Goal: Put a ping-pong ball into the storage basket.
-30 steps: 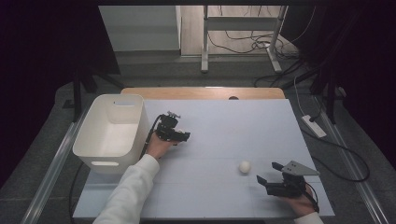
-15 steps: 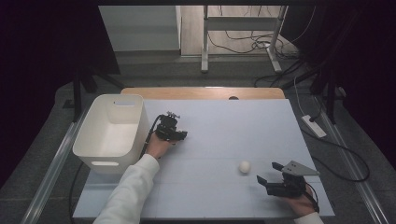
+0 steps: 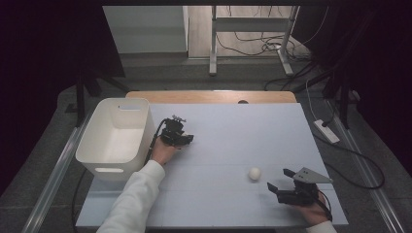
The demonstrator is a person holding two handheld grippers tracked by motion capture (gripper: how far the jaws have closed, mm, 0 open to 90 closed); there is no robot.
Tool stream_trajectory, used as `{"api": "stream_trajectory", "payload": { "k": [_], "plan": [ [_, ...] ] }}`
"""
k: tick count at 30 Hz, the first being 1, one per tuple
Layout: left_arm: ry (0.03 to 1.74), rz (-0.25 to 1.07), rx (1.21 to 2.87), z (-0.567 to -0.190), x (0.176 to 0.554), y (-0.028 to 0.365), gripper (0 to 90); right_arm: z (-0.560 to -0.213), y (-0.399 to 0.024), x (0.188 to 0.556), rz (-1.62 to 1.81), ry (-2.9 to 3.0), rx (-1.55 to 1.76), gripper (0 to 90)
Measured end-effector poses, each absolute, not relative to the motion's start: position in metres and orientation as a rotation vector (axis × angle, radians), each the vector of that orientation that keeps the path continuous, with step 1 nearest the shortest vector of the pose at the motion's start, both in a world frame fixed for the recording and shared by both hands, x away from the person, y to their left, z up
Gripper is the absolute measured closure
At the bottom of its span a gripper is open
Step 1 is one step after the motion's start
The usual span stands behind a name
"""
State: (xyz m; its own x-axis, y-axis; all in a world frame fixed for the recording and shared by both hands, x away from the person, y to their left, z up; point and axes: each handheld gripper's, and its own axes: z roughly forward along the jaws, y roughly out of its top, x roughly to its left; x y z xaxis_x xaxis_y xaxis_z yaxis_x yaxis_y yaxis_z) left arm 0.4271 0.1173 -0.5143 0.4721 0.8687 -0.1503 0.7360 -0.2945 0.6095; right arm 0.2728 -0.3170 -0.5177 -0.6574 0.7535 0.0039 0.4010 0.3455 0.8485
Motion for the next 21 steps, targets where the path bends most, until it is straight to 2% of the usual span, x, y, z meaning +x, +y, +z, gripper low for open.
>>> {"api": "stream_trajectory", "payload": {
  "k": [21],
  "plan": [
    [1.236,0.274,2.033,-0.492,0.408,0.120,50.4,-0.517,-0.316,0.274,1.252,2.226,1.022,15.5]
  ]
}}
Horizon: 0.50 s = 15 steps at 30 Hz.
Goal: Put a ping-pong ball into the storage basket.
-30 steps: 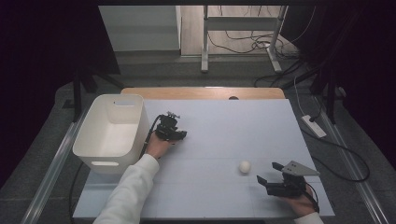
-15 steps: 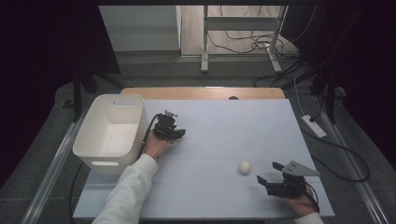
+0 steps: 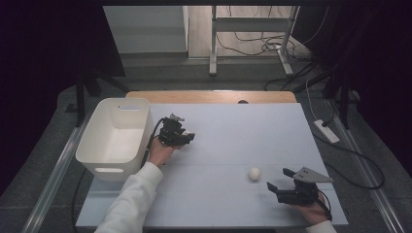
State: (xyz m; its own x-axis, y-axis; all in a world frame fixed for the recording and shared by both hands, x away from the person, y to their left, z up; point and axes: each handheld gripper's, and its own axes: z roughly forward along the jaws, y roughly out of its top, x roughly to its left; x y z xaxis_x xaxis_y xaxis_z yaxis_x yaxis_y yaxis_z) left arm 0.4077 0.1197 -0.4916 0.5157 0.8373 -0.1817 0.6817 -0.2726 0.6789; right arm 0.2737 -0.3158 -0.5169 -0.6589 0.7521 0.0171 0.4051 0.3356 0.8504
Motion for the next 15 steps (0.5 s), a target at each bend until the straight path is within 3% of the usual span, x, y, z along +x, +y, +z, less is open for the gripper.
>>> {"api": "stream_trajectory", "payload": {
  "k": [15],
  "plan": [
    [1.157,0.303,1.981,-0.477,0.388,0.120,50.4,-0.516,-0.314,0.278,1.275,2.243,1.013,15.6]
  ]
}}
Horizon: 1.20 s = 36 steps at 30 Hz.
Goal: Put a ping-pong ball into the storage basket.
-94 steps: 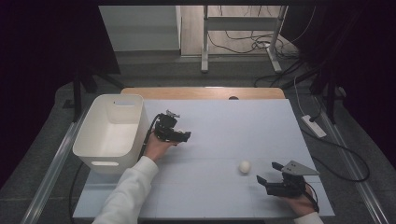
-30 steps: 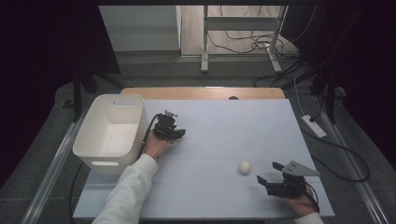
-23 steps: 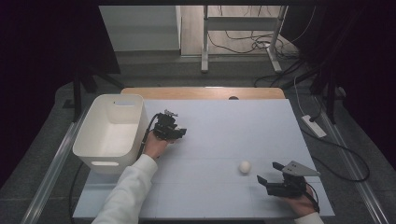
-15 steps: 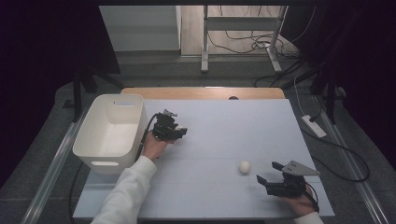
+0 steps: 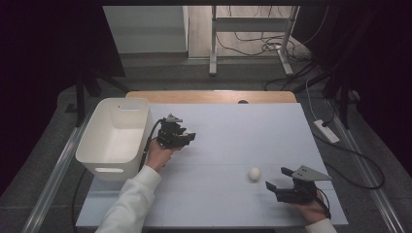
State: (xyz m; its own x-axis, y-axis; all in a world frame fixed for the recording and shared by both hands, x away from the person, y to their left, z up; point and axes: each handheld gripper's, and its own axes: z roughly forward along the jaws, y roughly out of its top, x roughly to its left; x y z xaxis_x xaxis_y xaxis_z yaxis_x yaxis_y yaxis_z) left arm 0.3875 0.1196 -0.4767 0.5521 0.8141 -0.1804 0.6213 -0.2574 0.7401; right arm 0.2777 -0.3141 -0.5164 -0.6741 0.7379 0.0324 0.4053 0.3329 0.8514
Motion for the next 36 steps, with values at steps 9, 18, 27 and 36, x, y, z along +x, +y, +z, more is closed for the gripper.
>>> {"api": "stream_trajectory", "payload": {
  "k": [9,18,27,36],
  "plan": [
    [1.097,0.323,1.984,-0.467,0.375,0.118,50.3,-0.517,-0.315,0.276,1.258,2.244,1.015,15.6],
    [1.069,0.334,1.975,-0.458,0.367,0.121,50.3,-0.517,-0.314,0.279,1.258,2.238,1.022,15.6],
    [1.057,0.342,1.965,-0.450,0.361,0.124,50.2,-0.515,-0.317,0.276,1.261,2.214,1.044,15.5],
    [1.049,0.332,1.952,-0.447,0.359,0.128,50.2,-0.514,-0.316,0.278,1.254,2.211,1.047,15.6]
  ]
}}
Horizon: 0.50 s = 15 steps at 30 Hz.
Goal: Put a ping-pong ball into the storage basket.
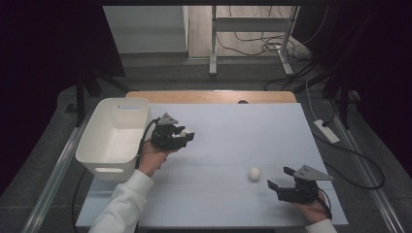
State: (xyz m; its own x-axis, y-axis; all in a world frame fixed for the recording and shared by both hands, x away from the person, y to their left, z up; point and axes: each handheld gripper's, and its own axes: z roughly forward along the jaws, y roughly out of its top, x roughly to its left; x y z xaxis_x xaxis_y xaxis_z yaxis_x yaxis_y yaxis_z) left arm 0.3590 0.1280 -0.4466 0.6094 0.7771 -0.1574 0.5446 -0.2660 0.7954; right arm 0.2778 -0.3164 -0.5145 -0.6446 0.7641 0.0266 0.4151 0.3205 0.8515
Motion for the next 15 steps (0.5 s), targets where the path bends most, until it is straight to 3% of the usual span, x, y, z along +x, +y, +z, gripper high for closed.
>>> {"api": "stream_trajectory", "payload": {
  "k": [15],
  "plan": [
    [1.015,0.369,1.926,-0.4378,0.3488,0.1297,50.1,-0.5156,-0.3168,0.2802,1.255,2.215,1.039,15.5]
  ]
}}
